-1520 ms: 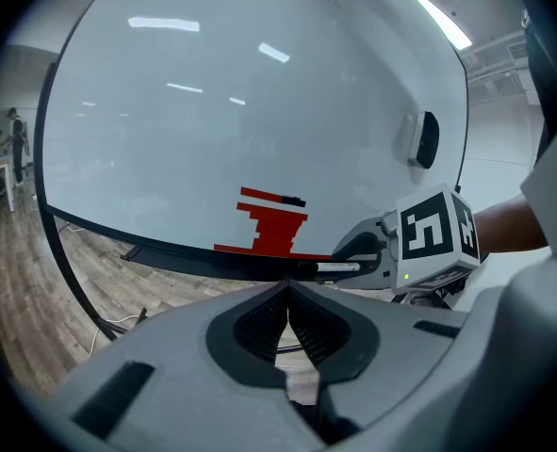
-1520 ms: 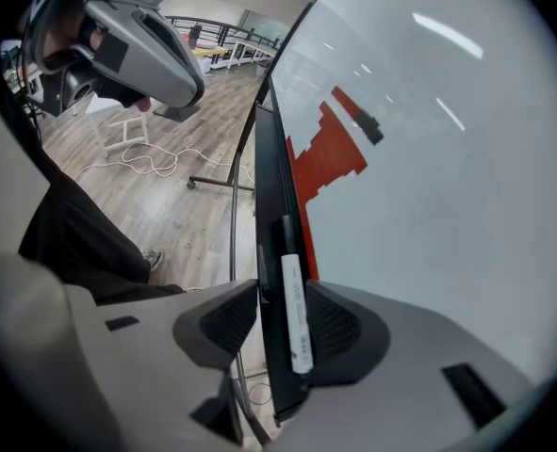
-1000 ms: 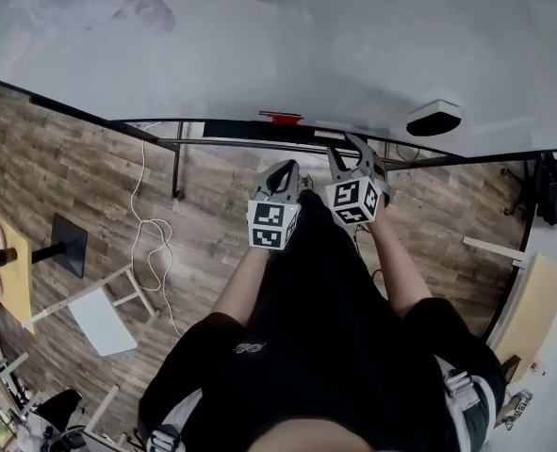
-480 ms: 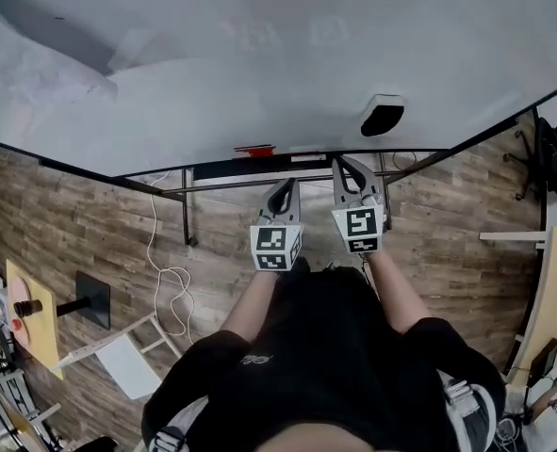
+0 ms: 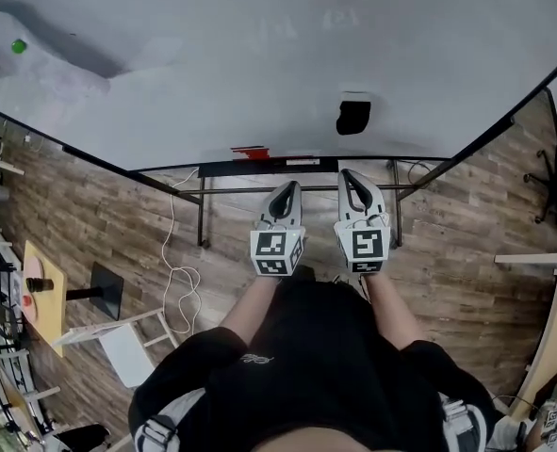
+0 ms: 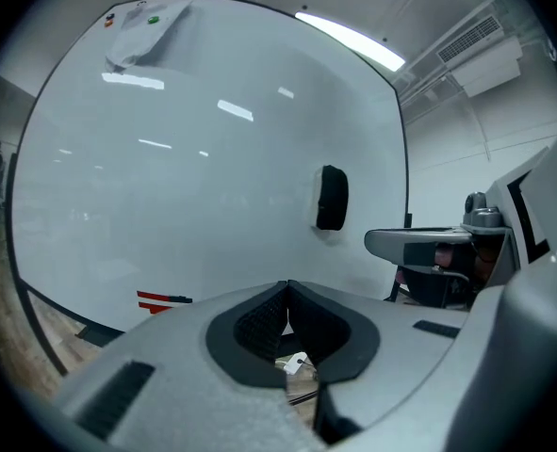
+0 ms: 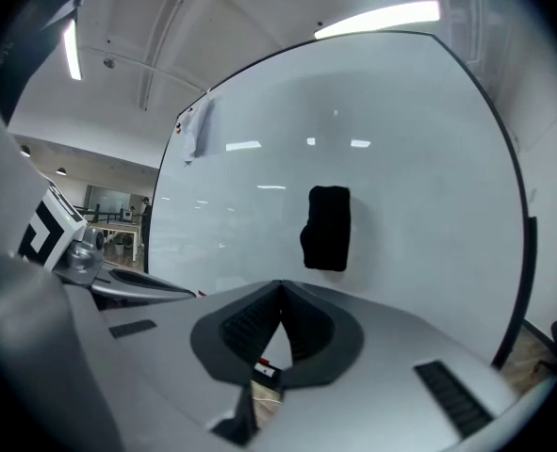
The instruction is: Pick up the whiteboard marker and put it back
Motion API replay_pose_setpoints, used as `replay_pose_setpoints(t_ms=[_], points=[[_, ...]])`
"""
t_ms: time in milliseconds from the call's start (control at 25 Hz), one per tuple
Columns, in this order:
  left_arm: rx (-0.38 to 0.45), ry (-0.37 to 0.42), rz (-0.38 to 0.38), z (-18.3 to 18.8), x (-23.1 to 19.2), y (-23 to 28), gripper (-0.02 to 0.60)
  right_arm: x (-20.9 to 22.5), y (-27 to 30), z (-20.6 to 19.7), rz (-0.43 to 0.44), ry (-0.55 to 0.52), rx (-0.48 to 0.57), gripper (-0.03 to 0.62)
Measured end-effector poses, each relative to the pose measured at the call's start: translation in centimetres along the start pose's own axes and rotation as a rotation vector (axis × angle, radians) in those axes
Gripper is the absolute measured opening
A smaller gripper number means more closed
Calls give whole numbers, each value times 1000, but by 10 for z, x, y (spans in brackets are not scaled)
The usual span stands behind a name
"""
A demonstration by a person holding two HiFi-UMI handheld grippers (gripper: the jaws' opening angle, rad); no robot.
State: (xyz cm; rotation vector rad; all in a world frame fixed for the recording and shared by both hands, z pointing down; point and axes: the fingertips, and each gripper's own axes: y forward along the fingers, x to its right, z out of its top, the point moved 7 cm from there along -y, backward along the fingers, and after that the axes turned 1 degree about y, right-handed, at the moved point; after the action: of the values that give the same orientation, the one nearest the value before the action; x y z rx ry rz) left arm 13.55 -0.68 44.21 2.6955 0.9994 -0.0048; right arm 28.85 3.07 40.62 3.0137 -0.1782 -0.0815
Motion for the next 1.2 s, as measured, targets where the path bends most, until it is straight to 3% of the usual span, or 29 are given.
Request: replay_pose_setpoints(t_ms=[280, 480, 800, 1040, 1200], points=[[38, -27, 16, 13, 46, -31, 8, 14, -51, 12, 23, -9, 82, 3], [32, 24, 68, 12, 70, -59, 8, 23, -86, 7, 42, 20, 104, 3], [18, 63, 63, 13, 73, -83, 8, 18, -108, 9, 45, -12, 103, 3], [111, 79, 13, 42, 67, -87, 8, 17, -116, 32, -3, -45, 120, 3], [134, 102, 25, 55, 52, -95, 8, -1, -115, 55, -15, -51, 134, 3]])
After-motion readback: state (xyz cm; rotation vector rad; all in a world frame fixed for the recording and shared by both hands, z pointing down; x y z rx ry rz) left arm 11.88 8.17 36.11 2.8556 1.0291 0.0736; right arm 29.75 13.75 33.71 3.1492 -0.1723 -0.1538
